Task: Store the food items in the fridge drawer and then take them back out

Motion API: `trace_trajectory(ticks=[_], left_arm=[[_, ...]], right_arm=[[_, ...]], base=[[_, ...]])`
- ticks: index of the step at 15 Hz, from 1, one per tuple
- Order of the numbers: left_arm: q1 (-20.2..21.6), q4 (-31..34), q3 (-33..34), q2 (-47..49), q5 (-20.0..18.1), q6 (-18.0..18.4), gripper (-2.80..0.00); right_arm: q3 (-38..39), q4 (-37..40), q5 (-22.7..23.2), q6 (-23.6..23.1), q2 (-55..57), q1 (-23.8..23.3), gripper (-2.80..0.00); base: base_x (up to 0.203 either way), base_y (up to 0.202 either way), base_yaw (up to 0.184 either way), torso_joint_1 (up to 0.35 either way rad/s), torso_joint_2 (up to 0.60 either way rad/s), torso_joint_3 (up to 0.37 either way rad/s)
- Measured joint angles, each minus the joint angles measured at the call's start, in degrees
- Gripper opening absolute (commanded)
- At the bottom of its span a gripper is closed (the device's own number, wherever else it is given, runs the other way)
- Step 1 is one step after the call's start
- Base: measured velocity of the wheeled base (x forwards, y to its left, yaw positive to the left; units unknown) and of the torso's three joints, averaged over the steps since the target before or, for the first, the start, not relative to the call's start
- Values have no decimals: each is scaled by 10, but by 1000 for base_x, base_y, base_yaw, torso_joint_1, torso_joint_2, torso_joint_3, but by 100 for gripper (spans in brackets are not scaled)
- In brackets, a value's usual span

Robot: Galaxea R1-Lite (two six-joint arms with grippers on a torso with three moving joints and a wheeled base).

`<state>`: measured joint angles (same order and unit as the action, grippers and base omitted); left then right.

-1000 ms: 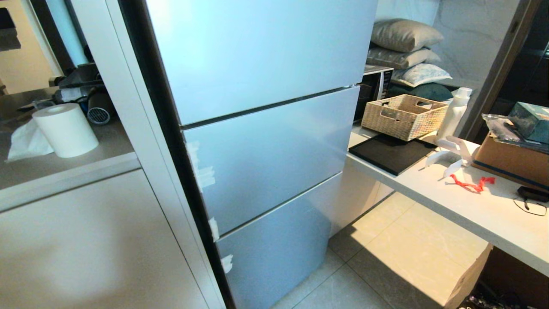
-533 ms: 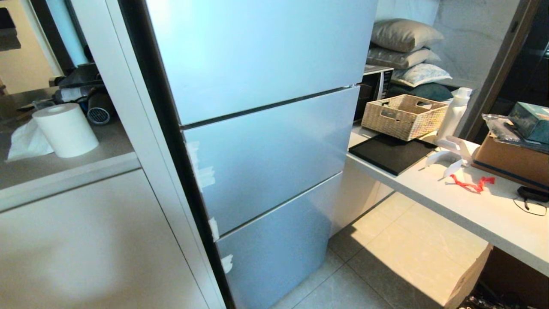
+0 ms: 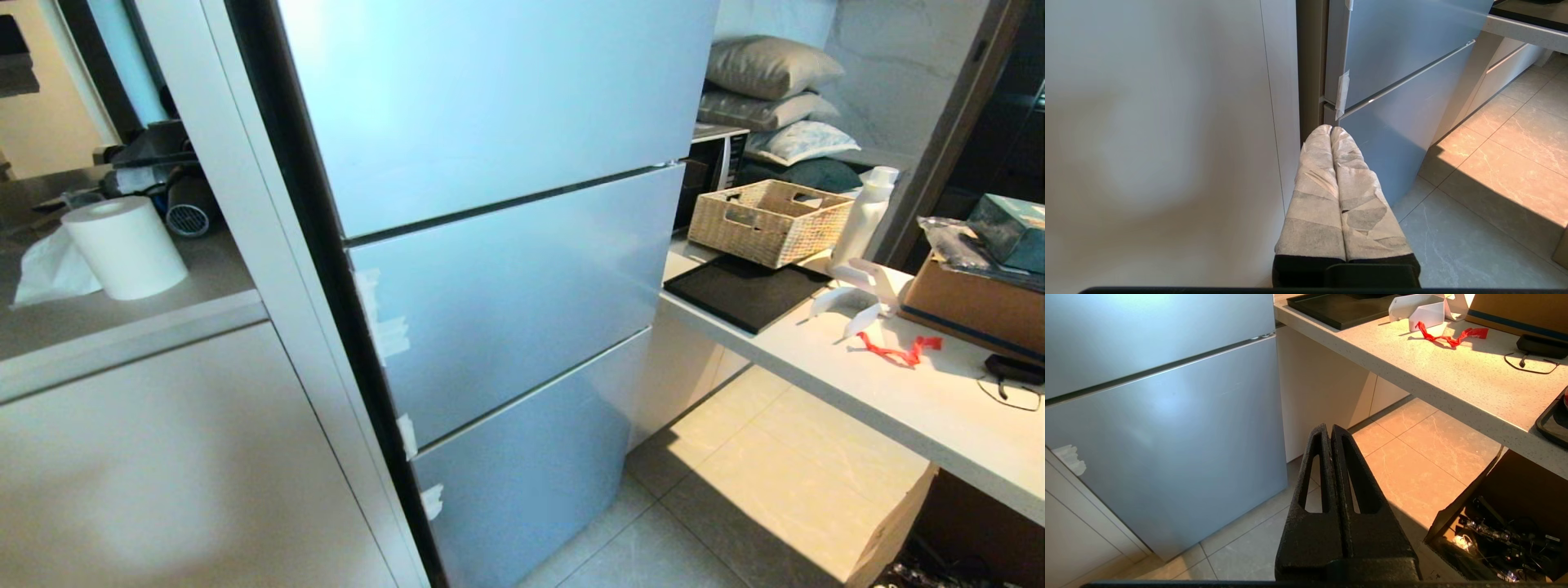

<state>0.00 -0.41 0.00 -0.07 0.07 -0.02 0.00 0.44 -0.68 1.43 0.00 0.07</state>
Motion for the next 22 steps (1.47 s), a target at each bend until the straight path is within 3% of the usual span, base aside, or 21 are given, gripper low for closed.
trace_trajectory(ticks=[22], left_arm=[[0, -5, -11, 1, 1, -3, -280]], right_arm=[[0, 0, 0, 0, 0, 0, -280]], base=[[0, 0, 0, 0, 0, 0]])
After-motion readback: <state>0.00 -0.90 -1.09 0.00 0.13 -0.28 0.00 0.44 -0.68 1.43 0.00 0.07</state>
